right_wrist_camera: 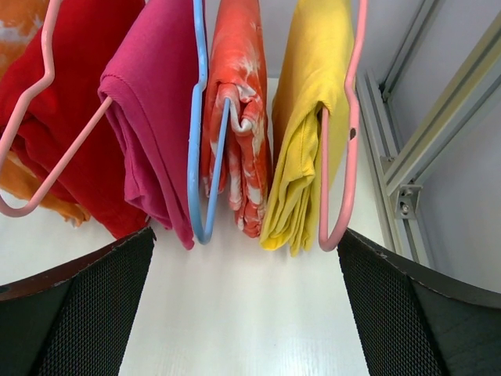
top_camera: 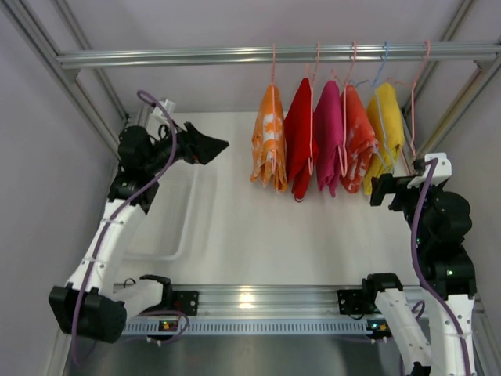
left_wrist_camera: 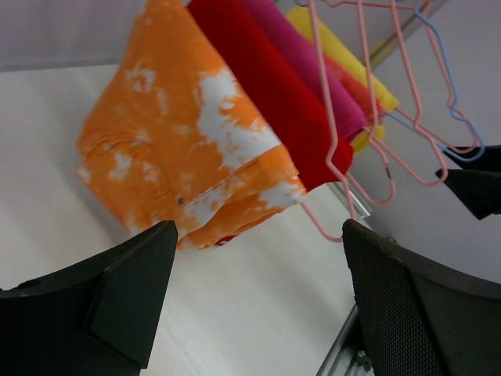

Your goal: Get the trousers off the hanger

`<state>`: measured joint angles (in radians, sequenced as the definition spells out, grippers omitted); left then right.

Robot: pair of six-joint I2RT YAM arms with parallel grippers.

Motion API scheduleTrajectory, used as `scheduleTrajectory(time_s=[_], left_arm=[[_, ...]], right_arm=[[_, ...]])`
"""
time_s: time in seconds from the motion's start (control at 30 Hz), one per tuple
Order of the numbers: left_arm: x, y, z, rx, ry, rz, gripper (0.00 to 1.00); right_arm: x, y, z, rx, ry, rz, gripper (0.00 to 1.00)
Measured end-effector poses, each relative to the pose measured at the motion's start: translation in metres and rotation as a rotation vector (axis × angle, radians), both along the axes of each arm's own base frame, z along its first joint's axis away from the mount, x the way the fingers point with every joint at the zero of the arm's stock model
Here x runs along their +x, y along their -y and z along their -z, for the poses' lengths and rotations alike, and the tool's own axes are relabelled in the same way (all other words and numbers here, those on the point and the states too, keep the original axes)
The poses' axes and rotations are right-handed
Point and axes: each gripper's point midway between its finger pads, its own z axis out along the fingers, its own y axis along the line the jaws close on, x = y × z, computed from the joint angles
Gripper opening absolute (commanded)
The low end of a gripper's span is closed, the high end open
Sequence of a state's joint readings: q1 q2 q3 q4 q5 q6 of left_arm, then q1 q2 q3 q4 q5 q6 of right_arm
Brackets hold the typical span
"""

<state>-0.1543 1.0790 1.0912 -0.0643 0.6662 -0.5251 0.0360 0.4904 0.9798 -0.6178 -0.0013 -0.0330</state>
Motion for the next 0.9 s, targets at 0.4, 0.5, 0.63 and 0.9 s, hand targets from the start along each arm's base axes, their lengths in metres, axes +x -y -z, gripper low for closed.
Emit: scheduleTrajectory(time_s=[0.4, 0.5, 0.63, 0.9], left_arm=[[0.021, 0.121, -0.027, -0.258, 0.047, 0.289, 0.67], [0.036, 0.135, -0.033, -0.277, 0.053, 0.290, 0.65], [0.050, 0.147, -0.036, -0.293, 0.059, 0.279, 0.63], [0.067, 0.167, -0.023, -0.350, 0.001, 0.275, 0.54]], right_arm=[[0.009, -0.004, 0.009, 0.004, -0.059, -0.020, 1.00], [0.011, -0.004, 0.007, 0.004, -0.061, -0.020, 0.99], [0.011, -0.004, 0.004, 0.004, -0.056, -0.020, 0.99], [0.011, -0.004, 0.001, -0.001, -0.053, -0.021, 1.00]])
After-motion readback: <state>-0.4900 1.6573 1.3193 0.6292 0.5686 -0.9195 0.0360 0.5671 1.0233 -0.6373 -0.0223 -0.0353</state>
